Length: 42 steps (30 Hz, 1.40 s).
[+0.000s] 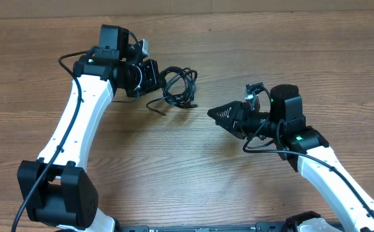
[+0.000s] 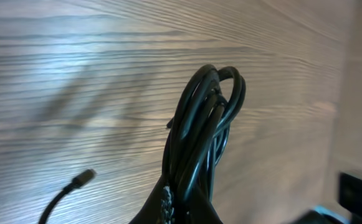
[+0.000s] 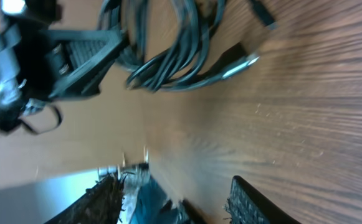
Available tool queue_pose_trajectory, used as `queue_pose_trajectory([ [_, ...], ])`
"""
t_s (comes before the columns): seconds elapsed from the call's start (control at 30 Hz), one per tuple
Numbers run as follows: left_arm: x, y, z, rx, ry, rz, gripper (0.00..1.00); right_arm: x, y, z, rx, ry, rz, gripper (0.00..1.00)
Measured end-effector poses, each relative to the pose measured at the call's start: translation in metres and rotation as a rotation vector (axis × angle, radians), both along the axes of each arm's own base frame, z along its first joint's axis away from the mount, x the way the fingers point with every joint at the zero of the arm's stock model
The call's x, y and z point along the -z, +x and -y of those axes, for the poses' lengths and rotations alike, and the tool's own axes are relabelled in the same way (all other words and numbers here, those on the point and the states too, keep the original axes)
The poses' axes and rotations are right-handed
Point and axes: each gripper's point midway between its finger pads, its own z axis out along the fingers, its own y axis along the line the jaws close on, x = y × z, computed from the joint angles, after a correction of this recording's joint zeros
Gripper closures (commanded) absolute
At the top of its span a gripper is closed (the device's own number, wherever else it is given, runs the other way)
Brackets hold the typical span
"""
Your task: Untangle cables
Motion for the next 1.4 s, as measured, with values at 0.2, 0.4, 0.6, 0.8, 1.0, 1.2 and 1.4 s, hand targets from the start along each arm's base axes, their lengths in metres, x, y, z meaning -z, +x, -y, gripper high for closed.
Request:
queue_pose_trajectory([
  [0.2, -0.017, -0.011, 0.024, 0.217, -0.102, 0.112, 0.96, 0.004, 0.014, -0.001, 0.059, -0.09, 0.104, 0.47],
  [0.4, -0.02, -0.032, 0.042, 0.431, -0.114, 0.209, 0.96, -0.025, 0.025, -0.011, 0.029, -0.046, 0.29, 0.46],
  [0.6, -0.024, -0.036, 0.053, 0.536, -0.108, 0.302, 0.96, -0.038, 0.023, -0.018, 0.058, 0.07, 0.176, 0.47],
  [0.8, -0.024, -0.038, 0.061, 0.562, -0.109, 0.317, 0.96, -0.036, 0.015, -0.031, 0.076, 0.1, 0.084, 0.52],
  [1.0, -0.025, -0.047, 0.074, 0.579, -0.123, 0.292, 0.96, -0.028, 0.024, -0.03, 0.188, 0.071, 0.041, 0.61],
  [1.2, -0.025, -0.053, 0.082, 0.59, -0.136, 0.276, 0.96, -0.016, 0.043, -0.01, 0.357, 0.016, 0.017, 0.61],
  [1.4, -0.026, -0.057, 0.083, 0.595, -0.154, 0.26, 0.96, -0.013, 0.053, 0.001, 0.452, 0.003, 0.008, 0.62],
])
